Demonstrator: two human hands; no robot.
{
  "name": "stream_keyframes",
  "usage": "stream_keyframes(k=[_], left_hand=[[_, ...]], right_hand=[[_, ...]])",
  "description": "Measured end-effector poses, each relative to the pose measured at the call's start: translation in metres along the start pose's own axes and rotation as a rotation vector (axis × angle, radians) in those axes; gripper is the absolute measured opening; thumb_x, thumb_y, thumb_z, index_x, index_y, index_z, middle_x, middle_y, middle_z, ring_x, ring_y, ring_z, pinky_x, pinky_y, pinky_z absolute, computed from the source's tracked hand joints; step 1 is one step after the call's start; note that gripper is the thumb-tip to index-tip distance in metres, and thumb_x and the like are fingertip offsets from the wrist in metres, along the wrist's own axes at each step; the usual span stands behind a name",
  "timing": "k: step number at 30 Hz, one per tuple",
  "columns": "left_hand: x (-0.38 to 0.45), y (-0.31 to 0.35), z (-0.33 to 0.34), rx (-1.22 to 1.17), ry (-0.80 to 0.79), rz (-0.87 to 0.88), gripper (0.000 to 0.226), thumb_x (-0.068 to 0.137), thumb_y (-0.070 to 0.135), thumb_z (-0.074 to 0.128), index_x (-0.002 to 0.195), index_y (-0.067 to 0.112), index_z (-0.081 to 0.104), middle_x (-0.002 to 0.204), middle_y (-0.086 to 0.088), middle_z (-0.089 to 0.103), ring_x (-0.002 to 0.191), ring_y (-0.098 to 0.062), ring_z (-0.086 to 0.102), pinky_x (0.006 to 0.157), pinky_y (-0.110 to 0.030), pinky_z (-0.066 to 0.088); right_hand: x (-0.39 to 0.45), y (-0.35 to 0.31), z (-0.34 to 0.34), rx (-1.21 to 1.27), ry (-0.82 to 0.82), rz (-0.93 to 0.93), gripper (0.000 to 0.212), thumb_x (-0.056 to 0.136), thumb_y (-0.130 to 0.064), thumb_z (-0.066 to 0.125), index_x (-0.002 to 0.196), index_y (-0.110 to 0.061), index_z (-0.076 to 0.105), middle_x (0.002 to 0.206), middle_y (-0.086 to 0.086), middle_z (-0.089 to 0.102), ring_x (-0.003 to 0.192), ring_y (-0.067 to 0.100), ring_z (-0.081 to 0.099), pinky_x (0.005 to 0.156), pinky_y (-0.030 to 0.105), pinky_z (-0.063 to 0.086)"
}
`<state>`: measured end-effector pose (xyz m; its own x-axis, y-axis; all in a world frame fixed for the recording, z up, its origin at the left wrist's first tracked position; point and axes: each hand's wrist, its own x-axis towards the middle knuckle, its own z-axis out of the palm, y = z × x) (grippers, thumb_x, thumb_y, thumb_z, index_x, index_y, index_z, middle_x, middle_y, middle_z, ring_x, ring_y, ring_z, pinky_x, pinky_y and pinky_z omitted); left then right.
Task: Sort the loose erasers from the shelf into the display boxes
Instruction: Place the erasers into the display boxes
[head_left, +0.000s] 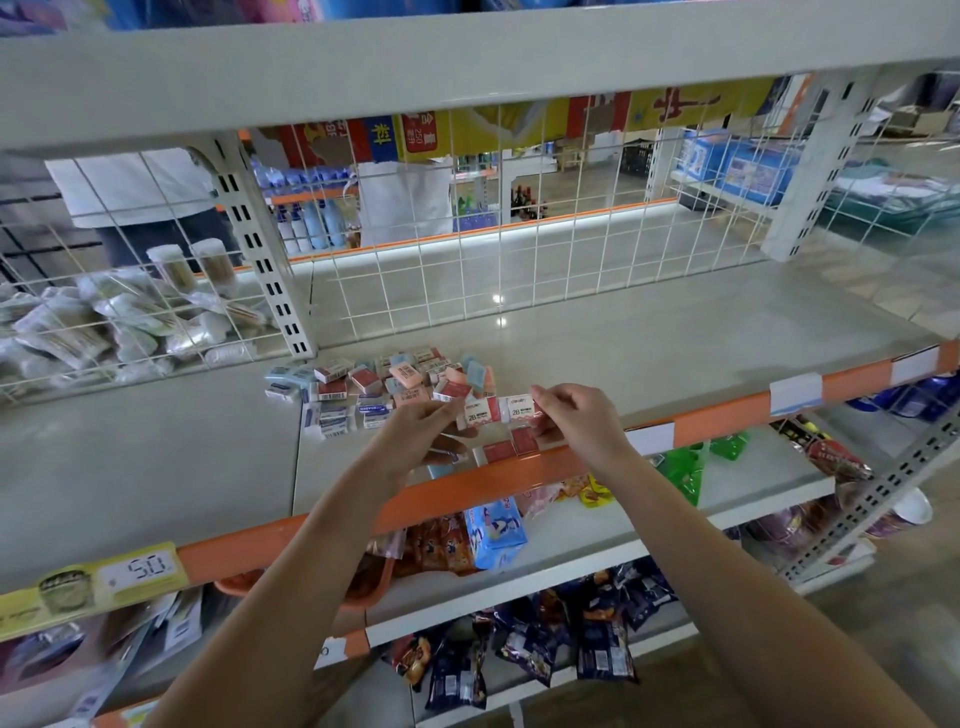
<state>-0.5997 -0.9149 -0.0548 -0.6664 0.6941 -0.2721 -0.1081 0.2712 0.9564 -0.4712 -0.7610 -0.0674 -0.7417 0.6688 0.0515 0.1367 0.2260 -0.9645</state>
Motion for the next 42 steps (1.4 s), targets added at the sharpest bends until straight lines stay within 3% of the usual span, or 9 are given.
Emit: stream_keyframes(k=[7,12,14,18,26,30,35,39,42], left_hand=[[-0.009,0.000,-0.013,0.107,0.034,0.025,0.016,0.094,0.029,0.051,0.093,0.018,0.063,0.073,0.003,0.070,0.051,-0.003,0.058,0.052,-0.017,0.047],[-0.022,-0.002,-0.047,0.115,0.098,0.015,0.023,0.096,0.028,0.049,0.083,0.015,0.063,0.074,-0.001,0.069,0.049,-0.007,0.054,0.049,-0.017,0.043],[-0.034,-0.002,-0.067,0.101,0.141,0.015,0.026,0.097,0.027,0.048,0.078,0.016,0.061,0.072,0.000,0.067,0.050,-0.008,0.052,0.051,-0.019,0.041],[-0.066,-0.012,-0.119,0.093,0.228,0.011,0.025,0.097,0.029,0.047,0.084,0.015,0.063,0.073,0.003,0.067,0.049,-0.005,0.053,0.051,-0.019,0.042],[-0.170,-0.057,-0.260,-0.010,0.535,-0.014,0.027,0.097,0.024,0.049,0.073,0.018,0.059,0.070,0.005,0.065,0.044,-0.003,0.053,0.039,-0.013,0.037],[-0.242,-0.082,-0.341,0.012,0.627,-0.025,0.030,0.097,0.023,0.048,0.068,0.016,0.055,0.067,0.005,0.062,0.041,-0.001,0.051,0.039,-0.012,0.036],[-0.324,-0.103,-0.448,0.061,0.711,-0.044,0.024,0.098,0.024,0.046,0.082,0.013,0.060,0.065,0.005,0.062,0.044,0.000,0.052,0.043,-0.011,0.037],[-0.371,-0.119,-0.519,0.050,0.759,-0.043,0.027,0.097,0.027,0.048,0.079,0.013,0.062,0.071,0.005,0.061,0.051,-0.003,0.051,0.047,-0.013,0.038],[-0.389,-0.132,-0.569,0.053,0.783,-0.051,0.031,0.097,0.029,0.048,0.097,0.004,0.065,0.075,0.005,0.062,0.059,-0.008,0.051,0.052,-0.015,0.041]], right_hand=[[0.005,-0.001,0.016,-0.041,-0.014,0.013,0.031,0.091,-0.029,0.059,0.078,-0.002,0.067,0.064,0.006,0.067,0.054,0.011,0.063,0.054,0.019,0.053],[0.014,-0.012,0.047,-0.188,-0.061,-0.016,0.036,0.088,-0.040,0.060,0.073,-0.008,0.066,0.066,0.007,0.068,0.061,0.018,0.064,0.060,0.028,0.051],[0.014,-0.022,0.069,-0.095,-0.121,0.015,0.031,0.087,-0.038,0.061,0.078,-0.009,0.067,0.069,0.008,0.068,0.063,0.019,0.066,0.061,0.031,0.057],[0.003,-0.048,0.122,0.048,-0.250,0.021,0.026,0.090,-0.028,0.060,0.091,-0.003,0.065,0.068,0.007,0.065,0.047,0.006,0.061,0.046,0.017,0.050],[-0.052,-0.095,0.294,0.146,-0.516,0.031,0.026,0.090,-0.027,0.060,0.073,-0.008,0.060,0.064,0.007,0.064,0.046,0.017,0.060,0.044,0.023,0.049],[-0.103,-0.121,0.398,0.175,-0.585,0.016,0.029,0.089,-0.026,0.061,0.067,-0.008,0.061,0.054,0.003,0.063,0.039,0.012,0.058,0.038,0.019,0.045],[-0.161,-0.162,0.516,0.197,-0.691,0.006,0.030,0.090,-0.027,0.060,0.067,-0.007,0.061,0.054,0.006,0.062,0.038,0.013,0.057,0.040,0.019,0.045],[-0.193,-0.197,0.590,0.178,-0.786,-0.018,0.030,0.091,-0.028,0.058,0.070,-0.008,0.063,0.061,0.009,0.064,0.042,0.015,0.058,0.045,0.024,0.050],[-0.206,-0.217,0.637,0.147,-0.840,-0.056,0.029,0.092,-0.029,0.058,0.072,-0.009,0.064,0.063,0.007,0.065,0.048,0.017,0.059,0.051,0.027,0.051]])
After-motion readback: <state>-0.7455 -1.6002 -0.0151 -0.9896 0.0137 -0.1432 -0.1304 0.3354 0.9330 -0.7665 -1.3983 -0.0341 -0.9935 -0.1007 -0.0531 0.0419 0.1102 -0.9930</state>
